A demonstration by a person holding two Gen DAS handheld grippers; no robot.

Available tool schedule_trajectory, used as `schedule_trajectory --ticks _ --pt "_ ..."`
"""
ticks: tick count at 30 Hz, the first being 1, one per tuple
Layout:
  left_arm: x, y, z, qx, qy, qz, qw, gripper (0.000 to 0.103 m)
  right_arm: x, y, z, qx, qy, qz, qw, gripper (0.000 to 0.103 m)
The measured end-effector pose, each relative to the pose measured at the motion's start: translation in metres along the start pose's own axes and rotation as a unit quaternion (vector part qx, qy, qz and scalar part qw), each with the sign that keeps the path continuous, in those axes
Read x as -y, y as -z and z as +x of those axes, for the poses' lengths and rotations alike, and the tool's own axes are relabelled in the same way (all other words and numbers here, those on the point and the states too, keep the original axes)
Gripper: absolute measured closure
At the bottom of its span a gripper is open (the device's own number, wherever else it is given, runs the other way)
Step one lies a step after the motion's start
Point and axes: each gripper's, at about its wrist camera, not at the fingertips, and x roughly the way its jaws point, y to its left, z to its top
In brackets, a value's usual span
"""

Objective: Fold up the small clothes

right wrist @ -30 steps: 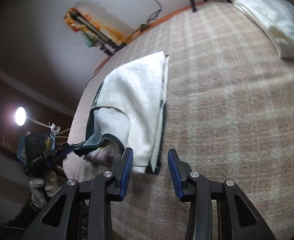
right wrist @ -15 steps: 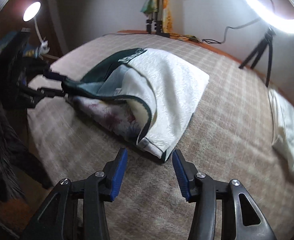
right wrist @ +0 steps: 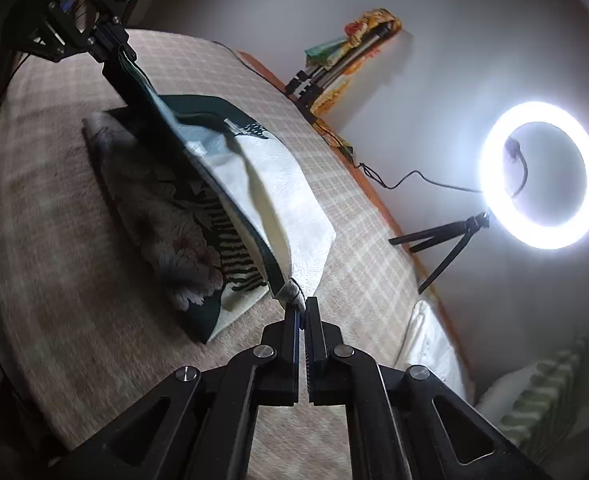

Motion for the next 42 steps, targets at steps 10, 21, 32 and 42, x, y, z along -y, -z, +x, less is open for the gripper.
schedule_trajectory --ticks 10,21,32,42 --pt "0.031 0.023 0.008 -0.046 0.077 -0.002 0.9960 0.079 -0.017 0.019 0.005 -0.051 -0.126 -0.009 0.991 0.075" --pt "-0.084 -0.015 0.001 0.047 0.135 -0.267 0.9530 0.078 0.087 -0.046 0.026 0.049 -0.230 0.222 0.946 0.084" --pt "-0.107 -0.061 0.106 0.038 0.199 -0.327 0.9233 0.078 0.075 -0.102 0.156 0.006 -0.331 0.296 0.896 0.090" --pt "-0.086 -0.041 0.132 -0.012 0.216 -0.310 0.9257 0.078 0.044 -0.078 0.187 -0.050 -0.333 0.254 0.907 0.092"
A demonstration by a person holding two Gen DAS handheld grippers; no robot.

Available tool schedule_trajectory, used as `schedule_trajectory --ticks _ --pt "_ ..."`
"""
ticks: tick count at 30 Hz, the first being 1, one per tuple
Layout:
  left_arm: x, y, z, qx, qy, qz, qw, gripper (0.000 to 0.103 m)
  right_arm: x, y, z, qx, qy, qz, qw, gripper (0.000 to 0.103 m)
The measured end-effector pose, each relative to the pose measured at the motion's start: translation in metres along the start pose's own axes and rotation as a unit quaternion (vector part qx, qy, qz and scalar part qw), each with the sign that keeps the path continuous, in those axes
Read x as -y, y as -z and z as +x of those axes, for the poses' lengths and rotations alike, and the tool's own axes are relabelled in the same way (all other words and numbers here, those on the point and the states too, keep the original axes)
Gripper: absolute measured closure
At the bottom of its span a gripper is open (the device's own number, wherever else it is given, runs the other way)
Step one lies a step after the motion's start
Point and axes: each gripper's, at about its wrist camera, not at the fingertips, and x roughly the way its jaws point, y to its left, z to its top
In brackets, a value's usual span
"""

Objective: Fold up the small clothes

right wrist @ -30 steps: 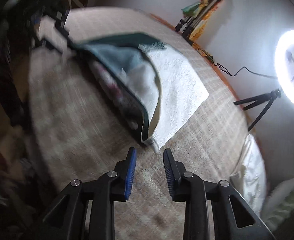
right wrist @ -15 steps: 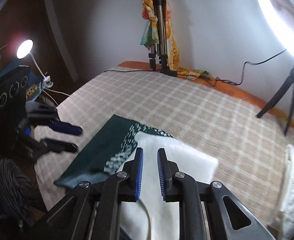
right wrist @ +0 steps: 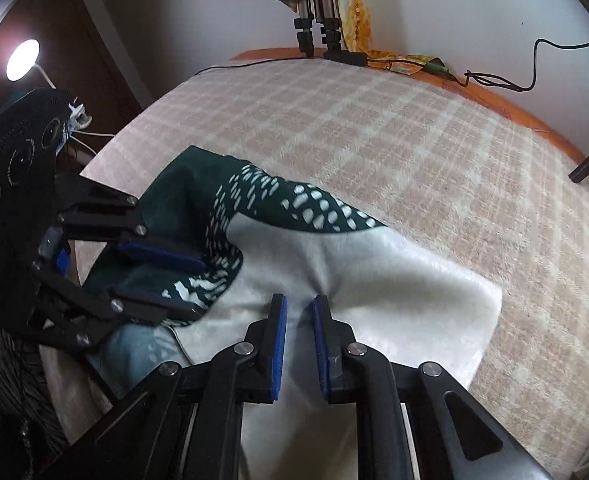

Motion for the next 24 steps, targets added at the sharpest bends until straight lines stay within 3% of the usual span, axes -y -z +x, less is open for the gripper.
schedule_trajectory --ticks 6,13,16,19,24 --pt "-0.018 -0.026 -0.030 0.052 0.004 -0.043 0.9977 0.078 0.008 -0.020 -0.028 0.056 -0.027 0.027 0.998 0.086" --pt "-0.041 -0.048 0.001 0.031 -0.041 -0.060 0.9969 0.078 0.012 -0.053 0.002 0.057 -0.032 0.052 0.996 0.086" --pt "-0.054 -0.035 0.021 -0.009 -0.062 -0.064 0.9960 0.078 0.009 -0.055 0.022 0.034 -0.020 0.035 0.999 0.087" --pt "-0.063 -0.025 0.012 0.012 -0.065 -0.068 0.9955 0.078 0.015 -0.044 0.028 0.024 -0.002 0.029 0.999 0.091" --pt "-0.079 -0.009 -0.002 0.013 -0.095 -0.080 0.9922 0.078 0.054 -0.020 0.011 0.031 0.011 0.102 0.994 0.090"
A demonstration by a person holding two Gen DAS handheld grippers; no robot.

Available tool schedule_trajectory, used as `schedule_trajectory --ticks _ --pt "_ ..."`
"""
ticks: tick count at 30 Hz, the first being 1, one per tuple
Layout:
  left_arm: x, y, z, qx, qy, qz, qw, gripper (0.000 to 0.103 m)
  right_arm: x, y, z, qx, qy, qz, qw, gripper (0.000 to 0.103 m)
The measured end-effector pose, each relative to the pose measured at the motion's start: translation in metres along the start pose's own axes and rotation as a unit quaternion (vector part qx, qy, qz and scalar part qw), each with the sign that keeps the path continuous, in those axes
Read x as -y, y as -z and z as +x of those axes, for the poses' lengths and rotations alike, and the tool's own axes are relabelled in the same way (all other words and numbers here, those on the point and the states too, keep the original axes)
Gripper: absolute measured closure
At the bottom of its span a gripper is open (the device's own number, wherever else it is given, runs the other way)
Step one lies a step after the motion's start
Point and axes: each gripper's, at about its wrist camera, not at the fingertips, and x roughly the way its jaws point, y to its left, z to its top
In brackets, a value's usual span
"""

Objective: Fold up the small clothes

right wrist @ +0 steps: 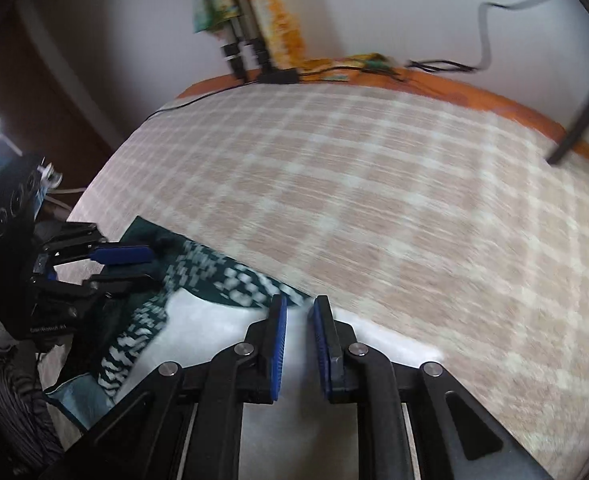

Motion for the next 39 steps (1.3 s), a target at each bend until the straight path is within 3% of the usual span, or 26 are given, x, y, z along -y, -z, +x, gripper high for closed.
schedule_trajectory --ticks 4,7,11,13,15,16,19,25,31,37,39 --pt "-0.020 0.008 -0.014 0.012 -0.030 -0.033 0.9989 0.078 0.012 0.022 -0.023 0.009 0.047 0.013 0.999 0.084" --pt "-0.029 0.010 -0.027 0.026 -0.038 -0.055 0.9974 0.078 0.010 0.035 -0.044 0.031 0.040 0.024 0.998 0.083" --pt "-0.022 0.011 -0.043 0.038 -0.021 -0.073 0.9964 0.077 -0.020 0.048 -0.063 0.046 0.040 -0.013 0.998 0.080" --pt "-0.019 0.015 -0.049 0.039 0.000 -0.089 0.9952 0.073 -0.032 0.055 -0.067 0.051 0.048 -0.027 0.997 0.070" --pt "-0.017 0.024 -0.058 0.037 0.018 -0.117 0.9923 0.058 -0.033 0.061 -0.070 0.055 0.047 -0.018 0.997 0.060" --pt "-0.014 0.024 -0.057 0.034 0.025 -0.126 0.9911 0.055 -0.030 0.064 -0.071 0.055 0.040 -0.006 0.998 0.052" --pt "-0.013 0.040 -0.067 0.028 0.066 -0.171 0.9826 0.055 -0.014 0.073 -0.076 0.065 0.026 0.031 0.997 0.047" --pt "-0.012 0.079 -0.079 -0.001 0.126 -0.258 0.9580 0.055 0.040 0.088 -0.078 0.064 -0.060 0.144 0.986 0.043" --pt "-0.013 0.124 -0.074 -0.038 0.174 -0.358 0.9168 0.055 0.072 0.101 -0.066 0.044 -0.091 0.201 0.974 0.044" --pt "-0.010 0.149 -0.069 -0.024 0.225 -0.432 0.8729 0.055 0.082 0.099 -0.062 0.051 -0.137 0.226 0.963 0.043" --pt "-0.013 0.153 -0.069 -0.013 0.232 -0.445 0.8649 0.055 0.082 0.098 -0.059 0.049 -0.147 0.227 0.962 0.043"
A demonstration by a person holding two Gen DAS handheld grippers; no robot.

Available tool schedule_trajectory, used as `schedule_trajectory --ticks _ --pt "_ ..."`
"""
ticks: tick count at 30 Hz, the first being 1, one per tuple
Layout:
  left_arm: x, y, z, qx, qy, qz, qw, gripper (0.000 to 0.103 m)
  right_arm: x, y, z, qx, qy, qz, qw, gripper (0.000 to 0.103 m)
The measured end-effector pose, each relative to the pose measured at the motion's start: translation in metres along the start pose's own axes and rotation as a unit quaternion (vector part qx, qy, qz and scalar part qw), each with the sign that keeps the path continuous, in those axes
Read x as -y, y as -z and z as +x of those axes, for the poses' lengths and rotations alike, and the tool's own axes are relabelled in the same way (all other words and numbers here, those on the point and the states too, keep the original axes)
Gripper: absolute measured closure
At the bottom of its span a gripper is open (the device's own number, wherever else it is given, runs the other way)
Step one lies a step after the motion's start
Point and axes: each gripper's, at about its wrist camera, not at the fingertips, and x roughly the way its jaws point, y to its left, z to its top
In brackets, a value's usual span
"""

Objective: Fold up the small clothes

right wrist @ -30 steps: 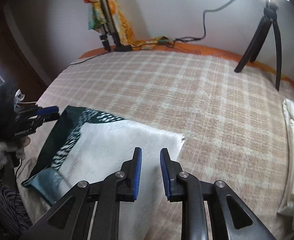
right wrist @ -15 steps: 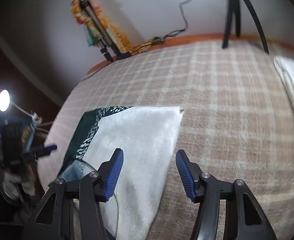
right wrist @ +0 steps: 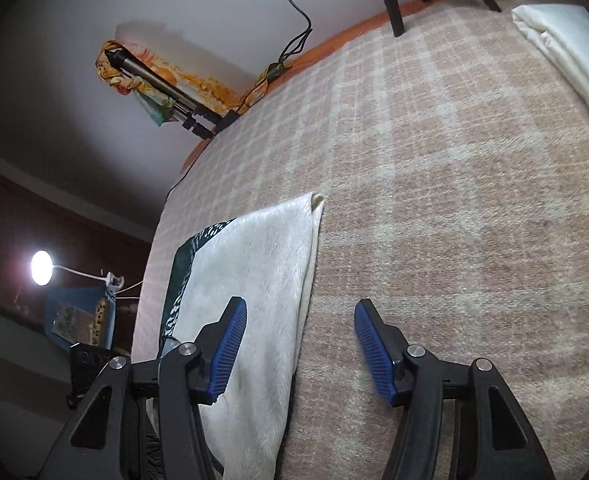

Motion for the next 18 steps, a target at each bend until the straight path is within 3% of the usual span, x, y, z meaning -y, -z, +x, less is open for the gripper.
schedule_trajectory --ticks 4,10,18 --pt "-0.006 0.000 0.003 0.013 0.025 -0.021 0.9994 0.055 -0.002 -0.003 0.006 -0.002 -0.022 0.006 1.000 0.043" --pt "0.003 -0.002 0.011 0.008 0.027 -0.006 0.9996 0.055 0.003 -0.011 0.015 -0.001 -0.053 0.029 0.998 0.047" --pt "0.014 -0.010 0.025 -0.003 0.031 0.024 0.9992 0.056 -0.007 -0.024 0.037 -0.008 -0.073 0.030 0.997 0.062"
